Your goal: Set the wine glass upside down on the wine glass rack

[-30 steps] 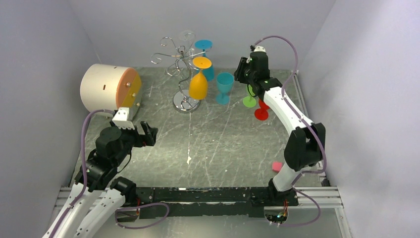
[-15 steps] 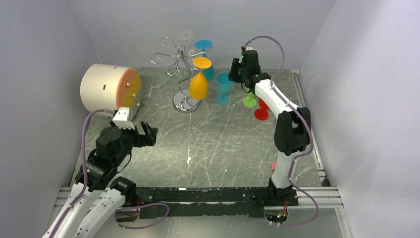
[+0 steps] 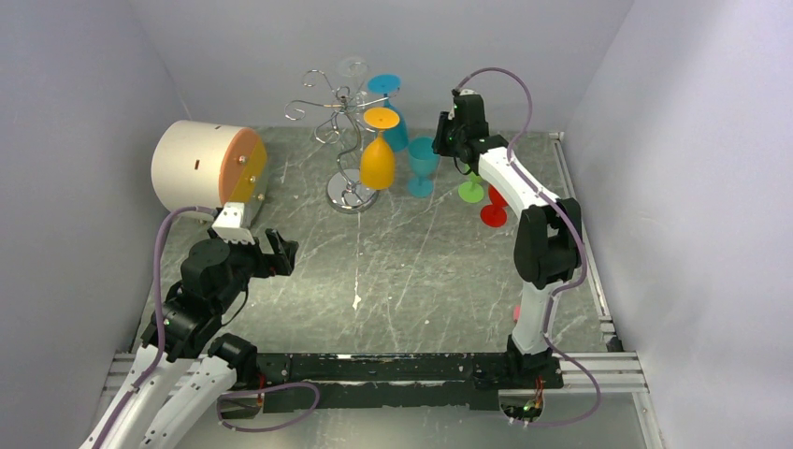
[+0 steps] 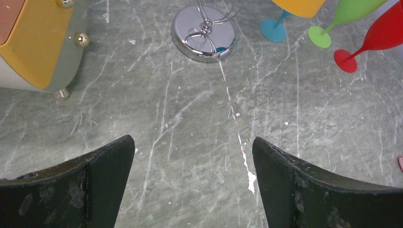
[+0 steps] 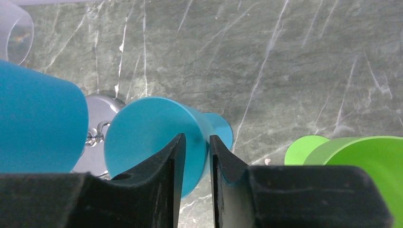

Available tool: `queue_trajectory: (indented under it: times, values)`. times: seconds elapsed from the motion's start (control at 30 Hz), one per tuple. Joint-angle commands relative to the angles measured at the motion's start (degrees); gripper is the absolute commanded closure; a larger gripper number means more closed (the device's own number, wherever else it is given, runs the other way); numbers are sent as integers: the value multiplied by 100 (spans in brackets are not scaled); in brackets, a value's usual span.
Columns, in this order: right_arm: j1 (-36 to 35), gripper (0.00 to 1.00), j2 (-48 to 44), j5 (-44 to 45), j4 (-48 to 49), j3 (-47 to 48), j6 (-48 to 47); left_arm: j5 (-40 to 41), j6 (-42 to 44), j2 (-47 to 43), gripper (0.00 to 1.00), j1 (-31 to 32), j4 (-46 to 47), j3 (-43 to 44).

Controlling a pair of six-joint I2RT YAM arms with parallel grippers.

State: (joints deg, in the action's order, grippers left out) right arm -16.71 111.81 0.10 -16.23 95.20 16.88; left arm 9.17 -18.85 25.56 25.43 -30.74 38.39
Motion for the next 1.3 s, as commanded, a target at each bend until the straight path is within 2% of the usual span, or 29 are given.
queue_trajectory:
  times: [0.0,0.13,0.5,0.93,1.27]
  values:
    - [36,72,71,122,-108,211,-142,-100,44,-20,2,-29,42,-34]
    - [36,75,121,158,-147,260,-151,-96,47,-18,2,-29,30,-28]
    - [36,100,-198,258,80,6,-227,-83,32,3,3,-28,33,-25]
    - [36,100,-1232,877,-100,-290,-197,-168,195,-84,5,-29,164,-63]
    - [36,100,-2721,1096,-294,-632,9,-1040,1087,-141,7,-29,849,-159]
